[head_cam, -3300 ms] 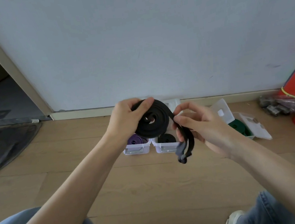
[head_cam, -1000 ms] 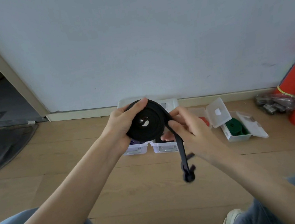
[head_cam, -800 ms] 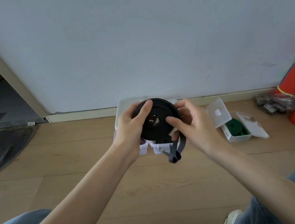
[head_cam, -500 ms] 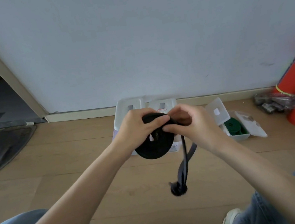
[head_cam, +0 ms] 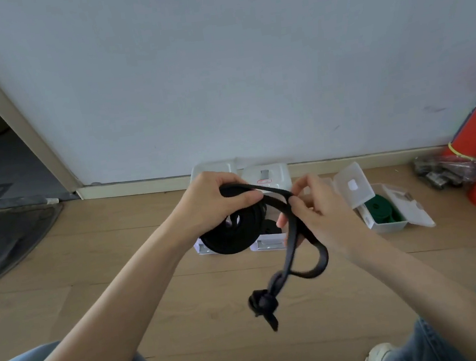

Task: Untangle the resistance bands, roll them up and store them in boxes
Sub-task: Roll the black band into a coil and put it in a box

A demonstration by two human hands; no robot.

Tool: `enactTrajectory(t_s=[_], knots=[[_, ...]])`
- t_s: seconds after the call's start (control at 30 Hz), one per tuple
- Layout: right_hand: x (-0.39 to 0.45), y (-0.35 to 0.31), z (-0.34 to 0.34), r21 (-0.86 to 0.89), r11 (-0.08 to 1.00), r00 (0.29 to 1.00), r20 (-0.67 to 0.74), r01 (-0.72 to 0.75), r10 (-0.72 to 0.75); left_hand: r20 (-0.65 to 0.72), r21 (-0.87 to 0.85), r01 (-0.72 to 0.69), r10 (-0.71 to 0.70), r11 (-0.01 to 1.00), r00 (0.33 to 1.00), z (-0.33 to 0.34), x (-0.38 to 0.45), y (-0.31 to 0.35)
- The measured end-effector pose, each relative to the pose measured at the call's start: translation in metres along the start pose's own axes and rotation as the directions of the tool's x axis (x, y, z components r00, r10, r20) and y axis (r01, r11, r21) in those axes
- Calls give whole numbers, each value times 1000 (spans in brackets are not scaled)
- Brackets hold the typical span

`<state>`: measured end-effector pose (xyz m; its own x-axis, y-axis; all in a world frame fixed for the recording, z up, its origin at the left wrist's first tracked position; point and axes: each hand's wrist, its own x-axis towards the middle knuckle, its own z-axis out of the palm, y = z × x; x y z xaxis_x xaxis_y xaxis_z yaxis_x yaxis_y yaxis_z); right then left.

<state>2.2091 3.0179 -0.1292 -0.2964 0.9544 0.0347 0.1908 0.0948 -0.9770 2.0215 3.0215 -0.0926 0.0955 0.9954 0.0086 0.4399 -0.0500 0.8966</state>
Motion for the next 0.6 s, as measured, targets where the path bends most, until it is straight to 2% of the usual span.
enactTrajectory(t_s=[0.1,0.17,0.23,0.43,0.5,0.6], knots=[[-1,2,4,-167,982,996,15,94,-92,13,-92,29,-28,995,1000,0,0,2],[-1,2,4,-282,953,993,64,113,-99,-3,-152,68,-70,986,998,-1,0,2],[0,0,3,-320,942,994,64,103,-87,-29,-202,109,-117,973,993,0,1,0],[1,-2,10,-215,972,995,28,96,-92,-206,-346,131,-212,929,955,15,4,-3],[2,-2,11,-191,972,990,-9,134,-138,-258,-459,130,-272,879,927,17,4,-2],[-1,-3,18,-133,968,977,10,211,-212,-277,-609,118,-350,784,895,27,1,-2]])
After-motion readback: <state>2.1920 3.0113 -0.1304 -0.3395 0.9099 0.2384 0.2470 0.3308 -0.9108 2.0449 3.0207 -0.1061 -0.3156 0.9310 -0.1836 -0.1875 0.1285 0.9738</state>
